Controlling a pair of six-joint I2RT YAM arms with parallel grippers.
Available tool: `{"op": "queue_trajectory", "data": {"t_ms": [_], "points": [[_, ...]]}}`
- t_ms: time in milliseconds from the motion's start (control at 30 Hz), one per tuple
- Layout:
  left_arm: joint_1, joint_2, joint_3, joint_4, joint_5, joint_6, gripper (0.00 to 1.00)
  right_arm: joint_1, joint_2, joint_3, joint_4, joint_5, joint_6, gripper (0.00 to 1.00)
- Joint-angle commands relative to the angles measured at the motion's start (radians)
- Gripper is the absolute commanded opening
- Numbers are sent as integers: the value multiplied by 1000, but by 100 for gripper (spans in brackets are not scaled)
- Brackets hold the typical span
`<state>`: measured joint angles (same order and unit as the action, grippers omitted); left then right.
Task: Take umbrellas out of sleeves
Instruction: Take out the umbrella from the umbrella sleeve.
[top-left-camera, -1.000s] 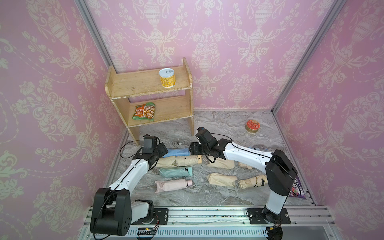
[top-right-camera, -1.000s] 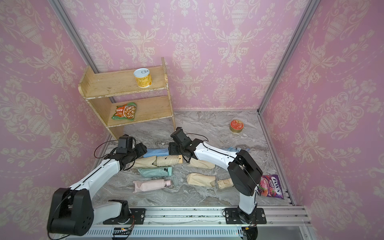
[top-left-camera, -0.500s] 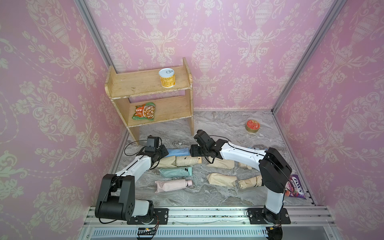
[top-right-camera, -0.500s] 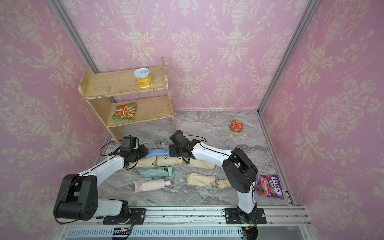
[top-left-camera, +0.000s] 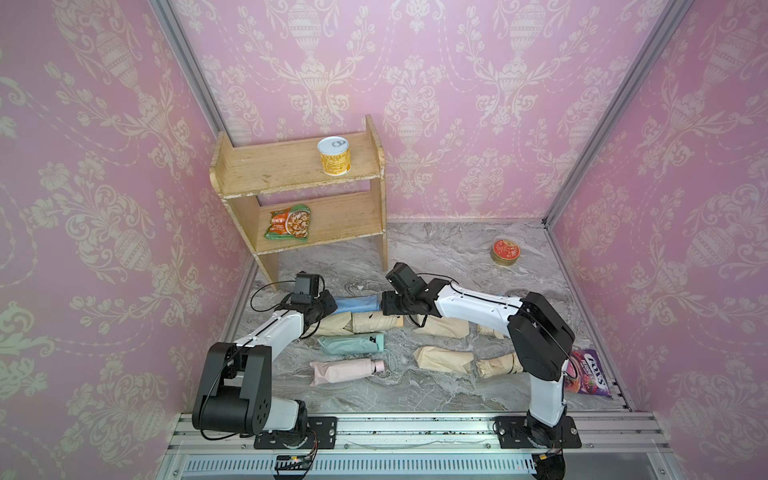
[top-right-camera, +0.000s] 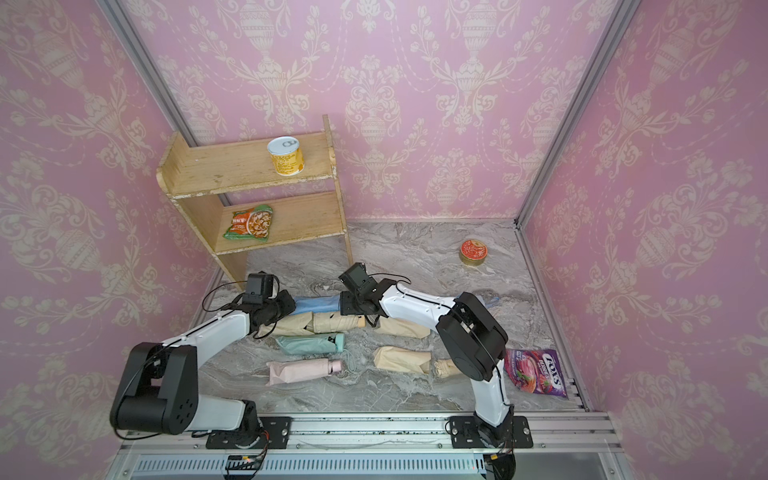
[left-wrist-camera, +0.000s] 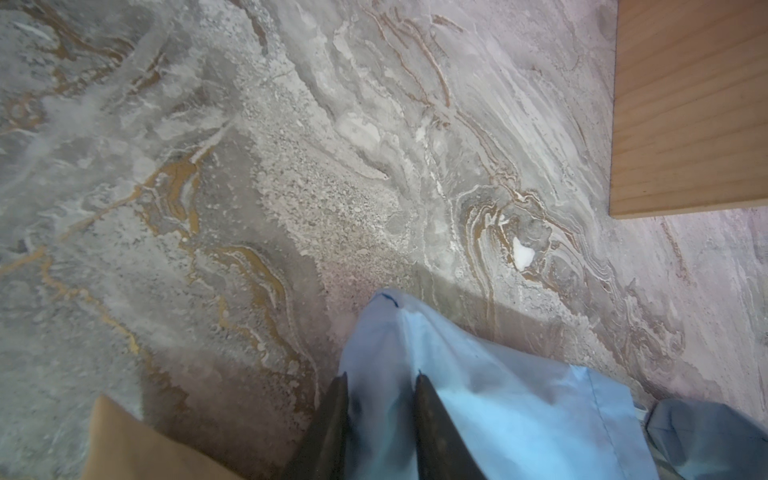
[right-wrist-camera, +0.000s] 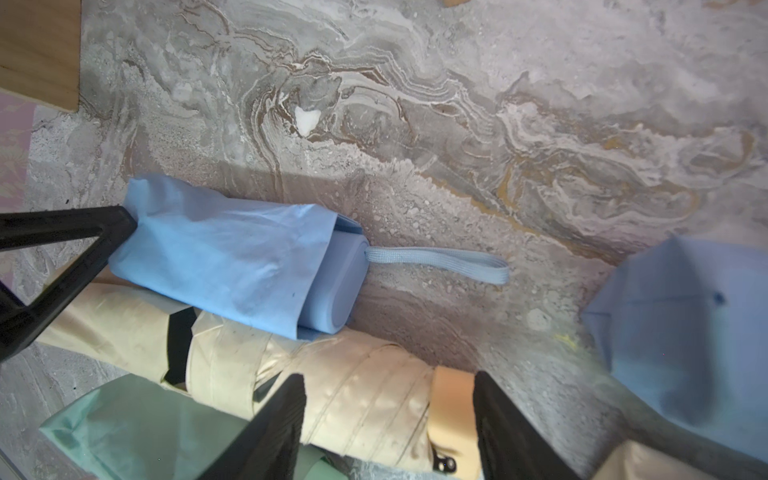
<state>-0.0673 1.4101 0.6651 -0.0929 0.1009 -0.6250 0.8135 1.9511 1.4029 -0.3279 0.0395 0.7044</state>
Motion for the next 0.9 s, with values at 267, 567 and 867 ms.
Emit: {"op": "queue_trajectory", "data": {"t_ms": [267, 567, 867], "points": [[9, 6, -17, -4, 8, 13, 12, -13, 58, 59, -19, -28, 22, 63], [9, 9, -24, -1, 13, 15, 6, -14, 102, 107, -23, -52, 24, 63], [9, 8, -27, 2, 17, 17, 6, -14, 133, 135, -22, -75, 28, 62]]}}
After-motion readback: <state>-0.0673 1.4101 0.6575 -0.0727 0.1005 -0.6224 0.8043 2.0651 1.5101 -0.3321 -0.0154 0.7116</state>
